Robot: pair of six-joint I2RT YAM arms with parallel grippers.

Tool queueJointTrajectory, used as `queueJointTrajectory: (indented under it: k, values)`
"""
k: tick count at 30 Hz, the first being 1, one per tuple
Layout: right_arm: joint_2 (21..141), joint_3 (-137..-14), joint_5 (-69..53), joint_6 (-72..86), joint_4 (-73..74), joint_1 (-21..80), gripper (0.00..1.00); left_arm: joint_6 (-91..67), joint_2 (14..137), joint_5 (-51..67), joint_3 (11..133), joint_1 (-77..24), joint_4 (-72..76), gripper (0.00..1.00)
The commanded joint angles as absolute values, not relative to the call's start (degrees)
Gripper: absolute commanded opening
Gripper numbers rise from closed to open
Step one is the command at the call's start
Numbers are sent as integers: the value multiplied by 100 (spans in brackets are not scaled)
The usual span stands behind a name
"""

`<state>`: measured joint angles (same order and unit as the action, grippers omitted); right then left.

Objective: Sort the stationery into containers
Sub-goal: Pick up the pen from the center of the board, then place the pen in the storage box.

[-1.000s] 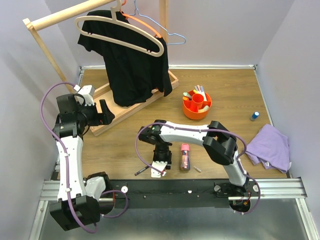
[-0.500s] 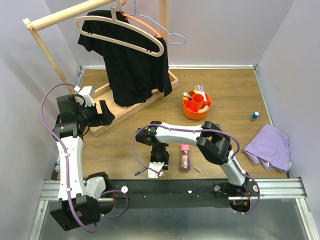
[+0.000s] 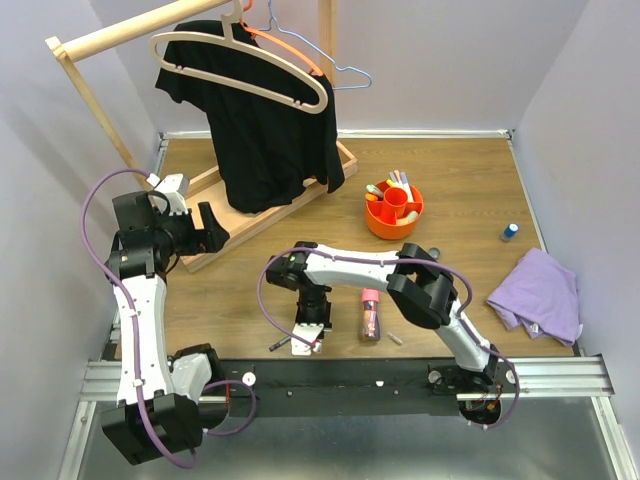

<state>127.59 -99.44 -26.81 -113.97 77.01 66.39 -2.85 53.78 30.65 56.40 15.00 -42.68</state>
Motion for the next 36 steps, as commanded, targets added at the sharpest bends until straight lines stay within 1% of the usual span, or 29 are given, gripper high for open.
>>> queueJointTrajectory:
  k: [1, 2, 3, 6, 9, 12, 13, 14, 15, 16, 17, 18, 19, 20, 21, 22, 24, 25, 28, 34, 36]
  values:
    - [12955, -9660, -2496, -11894, 7665, 6697, 5, -325, 5344, 3208, 5572, 1556, -4237, 97]
    - [12912, -9607, -2479, -11752, 7603, 6689, 2, -343, 5361, 3217, 5572, 1556, -4219, 98]
    - [12789, -9554, -2470, -11586, 7533, 6671, 1, -351, 5361, 3225, 5555, 1556, -4210, 98]
    - [12543, -9492, -2619, -10874, 7304, 6487, 1, -343, 5396, 3296, 5581, 1556, -4227, 97]
    - [12217, -9781, -2873, -9934, 7111, 6171, 1, -238, 5440, 3506, 5660, 1556, -4333, 97]
    - [12033, -10483, -3286, -8783, 7067, 5749, 1, -89, 5440, 3909, 5722, 1547, -4500, 96]
    - [11997, -10712, -3583, -8102, 6971, 5618, 1, 130, 5423, 3989, 5722, 1521, -4570, 97]
    - [11910, -11018, -3777, -7729, 6883, 5312, 1, 201, 5362, 4034, 5704, 1477, -4588, 97]
    - [11848, -11143, -3979, -7351, 6751, 5143, 1, 272, 5327, 4139, 5687, 1442, -4597, 96]
    - [11778, -11197, -4390, -6556, 6376, 4968, 1, 403, 5291, 4192, 5652, 1415, -4605, 97]
    - [11569, -11197, -4629, -6130, 6102, 4574, 1, 439, 5248, 4253, 5634, 1337, -4614, 97]
    - [11445, -10945, -4858, -5682, 5734, 4362, 1, 466, 5238, 4315, 5625, 1292, -4606, 97]
    - [11269, -10725, -5217, -4721, 4765, 4151, 1, 483, 5238, 4455, 5625, 1248, -4597, 96]
    - [11102, -10392, -5325, -4224, 4181, 3792, 1, 536, 5247, 4491, 5625, 1196, -4597, 96]
    - [10744, -10075, -5387, -3784, 3609, 3649, 1, 580, 5256, 4509, 5634, 1065, -4588, 96]
    - [10584, -9472, -5405, -3144, 2586, 3517, 1, 650, 5265, 4465, 5634, 968, -4579, 97]
    - [10198, -9011, -5344, -2753, 1797, 3244, 1, 817, 5308, 4325, 5651, 635, -4579, 96]
    - [10100, -8609, -5231, -2438, 1175, 3165, 1, 878, 5335, 4246, 5695, 511, -4588, 96]
    - [9853, -8166, -5125, -1901, 267, 2884, 1, 862, 5458, 4017, 5800, 89, -4544, 96]
    - [9651, -7331, -5010, -1548, -762, 2444, 1, 1194, 5958, 3903, 6169, 9, -4789, 96]
    - [9624, -7129, -4966, -1547, -887, 2312, 1, 1265, 6082, 3841, 6275, 9, -4843, 96]
